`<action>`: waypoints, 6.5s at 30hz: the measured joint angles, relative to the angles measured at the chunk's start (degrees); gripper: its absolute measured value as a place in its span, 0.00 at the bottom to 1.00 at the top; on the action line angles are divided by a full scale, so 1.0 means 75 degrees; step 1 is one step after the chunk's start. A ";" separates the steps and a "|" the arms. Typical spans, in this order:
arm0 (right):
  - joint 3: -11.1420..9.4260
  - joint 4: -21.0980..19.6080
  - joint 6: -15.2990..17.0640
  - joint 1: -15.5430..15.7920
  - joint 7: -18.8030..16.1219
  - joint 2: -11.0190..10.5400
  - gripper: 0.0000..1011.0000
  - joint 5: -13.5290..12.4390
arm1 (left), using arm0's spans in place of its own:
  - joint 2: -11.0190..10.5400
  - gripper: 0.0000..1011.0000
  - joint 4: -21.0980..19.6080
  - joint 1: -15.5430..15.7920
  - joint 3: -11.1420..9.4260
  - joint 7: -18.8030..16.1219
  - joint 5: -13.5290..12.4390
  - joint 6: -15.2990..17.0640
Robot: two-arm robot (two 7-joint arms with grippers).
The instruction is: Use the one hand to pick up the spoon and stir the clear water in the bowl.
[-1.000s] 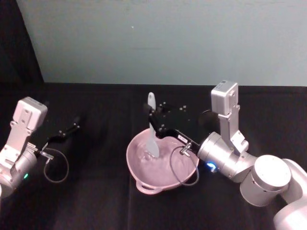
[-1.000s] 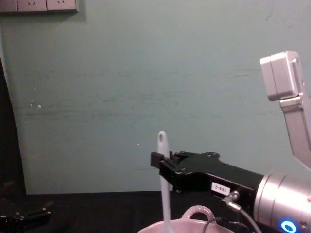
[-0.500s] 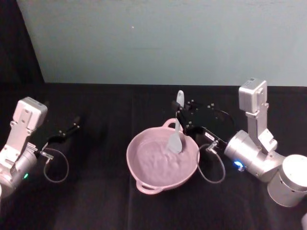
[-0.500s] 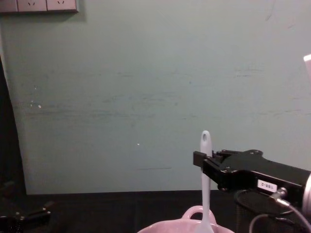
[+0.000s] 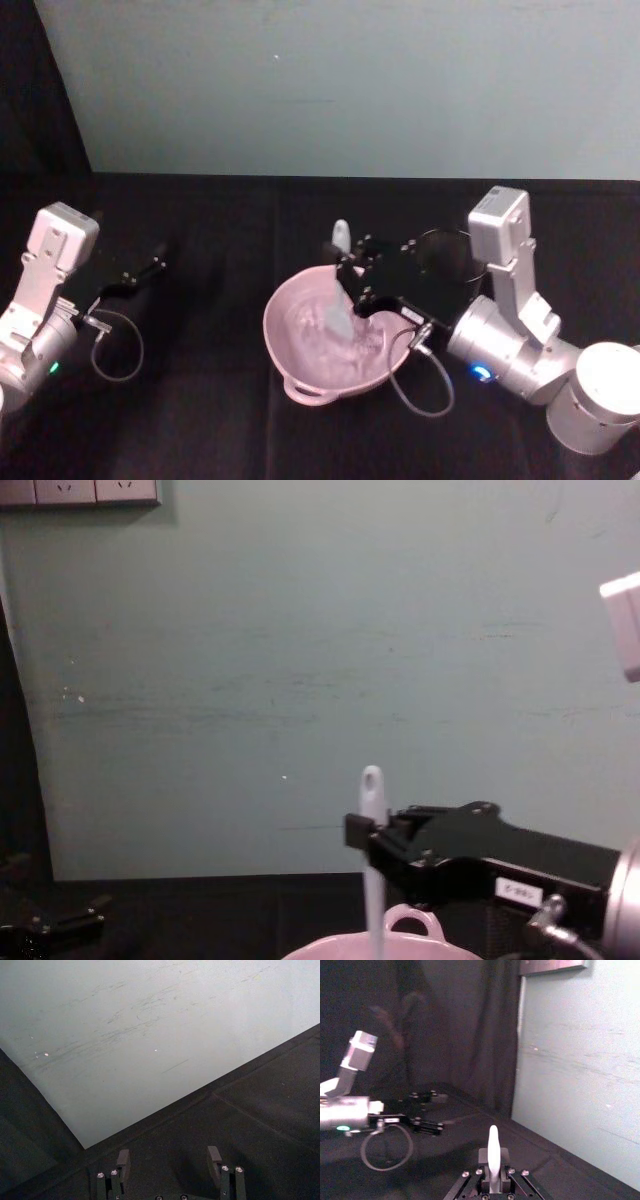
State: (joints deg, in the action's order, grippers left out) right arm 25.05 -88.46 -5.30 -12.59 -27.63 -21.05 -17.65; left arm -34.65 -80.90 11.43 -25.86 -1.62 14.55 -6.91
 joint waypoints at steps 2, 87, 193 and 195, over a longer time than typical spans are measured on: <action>0.0121 -0.0033 0.0003 0.0001 -0.0057 0.0052 0.11 0.0006 | 0.0000 0.99 0.0000 0.0000 0.0000 0.0000 0.0000 0.0000; 0.0294 0.0984 -0.0568 -0.0518 0.0066 0.0869 0.11 -0.0104 | 0.0000 0.99 0.0000 0.0000 0.0000 0.0000 0.0000 0.0000; -0.1837 -0.0705 -0.0294 0.0531 0.0704 -0.0389 0.11 -0.0920 | 0.0000 0.99 0.0000 0.0000 0.0000 0.0000 0.0000 0.0000; -0.1838 -0.0562 -0.0340 0.0531 0.0668 -0.0328 0.11 -0.0959 | 0.0000 0.99 0.0000 0.0000 0.0000 0.0000 0.0000 0.0000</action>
State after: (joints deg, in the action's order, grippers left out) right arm 11.27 -92.67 -7.84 -8.61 -22.62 -23.51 -24.84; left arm -34.65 -80.90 11.43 -25.86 -1.62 14.55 -6.91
